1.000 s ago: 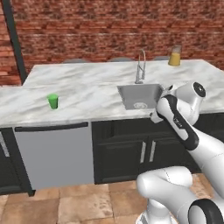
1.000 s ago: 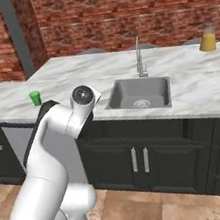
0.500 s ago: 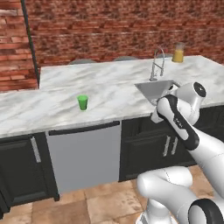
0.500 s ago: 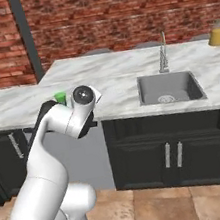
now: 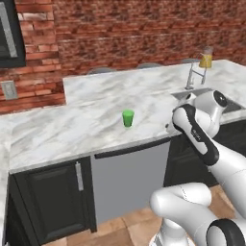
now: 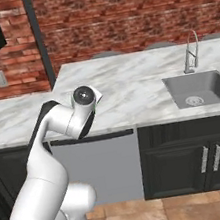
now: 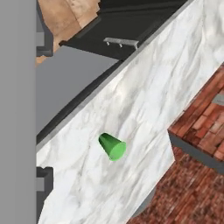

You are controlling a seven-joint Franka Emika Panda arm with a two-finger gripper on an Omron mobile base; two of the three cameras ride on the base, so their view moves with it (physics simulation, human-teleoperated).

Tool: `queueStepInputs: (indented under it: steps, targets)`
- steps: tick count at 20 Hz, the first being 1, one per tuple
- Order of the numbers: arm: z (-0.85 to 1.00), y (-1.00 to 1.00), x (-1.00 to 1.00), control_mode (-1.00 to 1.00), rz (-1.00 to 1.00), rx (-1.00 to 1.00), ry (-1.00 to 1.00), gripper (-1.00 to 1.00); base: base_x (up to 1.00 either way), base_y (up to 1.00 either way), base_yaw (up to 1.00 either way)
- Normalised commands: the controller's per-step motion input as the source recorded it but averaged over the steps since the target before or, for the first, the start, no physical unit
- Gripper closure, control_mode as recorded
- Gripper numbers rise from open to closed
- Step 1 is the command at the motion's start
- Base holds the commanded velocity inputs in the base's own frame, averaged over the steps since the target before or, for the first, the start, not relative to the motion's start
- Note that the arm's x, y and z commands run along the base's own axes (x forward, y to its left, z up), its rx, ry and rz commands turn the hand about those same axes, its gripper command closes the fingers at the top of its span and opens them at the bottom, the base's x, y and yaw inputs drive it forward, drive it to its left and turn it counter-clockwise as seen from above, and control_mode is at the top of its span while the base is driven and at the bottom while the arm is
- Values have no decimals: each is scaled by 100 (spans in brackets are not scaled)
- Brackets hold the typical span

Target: Place the pitcher and cup on the dining counter for serving.

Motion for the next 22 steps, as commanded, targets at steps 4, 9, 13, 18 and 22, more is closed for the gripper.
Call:
queueStepInputs:
  steps: [4,9,13,18,22]
  targets:
    - [0,0,0,100,0,0,0,-100,56,71,-19]
    - [0,0,0,100,0,0,0,-100,31,11,-12]
    - [0,0,0,100,0,0,0,-100,22,-17,-2]
    - [0,0,0,100,0,0,0,-100,35,-16,0]
    - [0,-2,51,-100,-1,0,3,-100,0,0,0]
